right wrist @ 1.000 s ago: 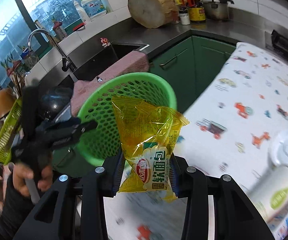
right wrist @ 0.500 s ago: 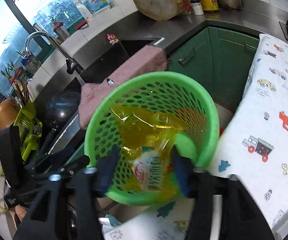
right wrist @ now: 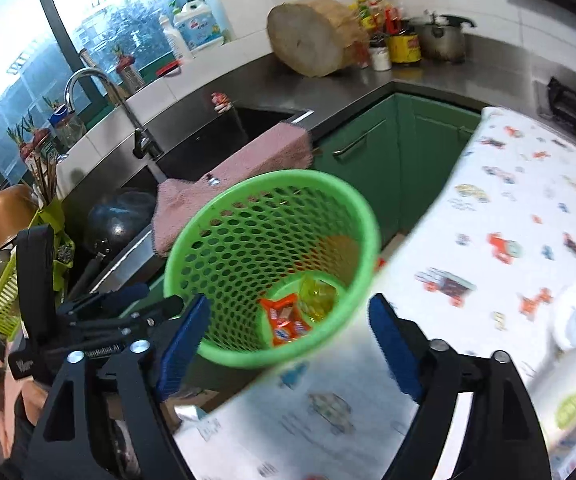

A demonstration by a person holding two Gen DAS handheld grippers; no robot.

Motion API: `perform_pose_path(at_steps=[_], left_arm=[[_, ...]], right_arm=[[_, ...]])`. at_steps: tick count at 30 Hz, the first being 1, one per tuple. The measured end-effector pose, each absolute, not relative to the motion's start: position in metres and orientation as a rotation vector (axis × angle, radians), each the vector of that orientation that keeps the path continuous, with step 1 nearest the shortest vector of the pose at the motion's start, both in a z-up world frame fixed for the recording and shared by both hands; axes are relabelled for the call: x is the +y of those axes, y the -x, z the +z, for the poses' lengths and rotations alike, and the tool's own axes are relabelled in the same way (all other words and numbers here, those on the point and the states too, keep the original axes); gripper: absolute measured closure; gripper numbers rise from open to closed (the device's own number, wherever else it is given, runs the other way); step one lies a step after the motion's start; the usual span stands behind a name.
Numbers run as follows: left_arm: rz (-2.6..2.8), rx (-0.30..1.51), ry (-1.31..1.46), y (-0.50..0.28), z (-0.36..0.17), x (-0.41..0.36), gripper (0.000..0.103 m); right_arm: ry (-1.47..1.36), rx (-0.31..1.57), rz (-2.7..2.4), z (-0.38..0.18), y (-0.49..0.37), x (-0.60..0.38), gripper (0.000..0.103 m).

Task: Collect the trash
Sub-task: 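Grasp the red-rimmed plastic lid with the left gripper while the right gripper grasps the clear cup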

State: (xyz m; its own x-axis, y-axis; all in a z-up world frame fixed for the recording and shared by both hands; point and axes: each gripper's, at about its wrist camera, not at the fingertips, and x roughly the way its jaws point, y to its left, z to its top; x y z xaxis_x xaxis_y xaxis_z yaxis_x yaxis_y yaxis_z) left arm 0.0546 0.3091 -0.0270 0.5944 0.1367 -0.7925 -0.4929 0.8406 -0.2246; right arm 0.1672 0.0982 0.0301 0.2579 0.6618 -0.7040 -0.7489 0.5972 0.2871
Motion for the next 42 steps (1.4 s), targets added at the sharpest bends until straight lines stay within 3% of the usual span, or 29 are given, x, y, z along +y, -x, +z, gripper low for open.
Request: perform_pose_path(at_steps=[22, 42], left_arm=[[0.114, 0.808, 0.313, -0.086, 0.017, 0.161, 0.007], [-0.136, 0.853, 0.201, -0.115, 0.015, 0.031, 0.006]], right_arm=[[0.023, 0.799, 0.640, 0.053, -0.122, -0.159, 0.012], [0.040, 0.873, 0.115, -0.016, -0.093, -0.354, 0.012]])
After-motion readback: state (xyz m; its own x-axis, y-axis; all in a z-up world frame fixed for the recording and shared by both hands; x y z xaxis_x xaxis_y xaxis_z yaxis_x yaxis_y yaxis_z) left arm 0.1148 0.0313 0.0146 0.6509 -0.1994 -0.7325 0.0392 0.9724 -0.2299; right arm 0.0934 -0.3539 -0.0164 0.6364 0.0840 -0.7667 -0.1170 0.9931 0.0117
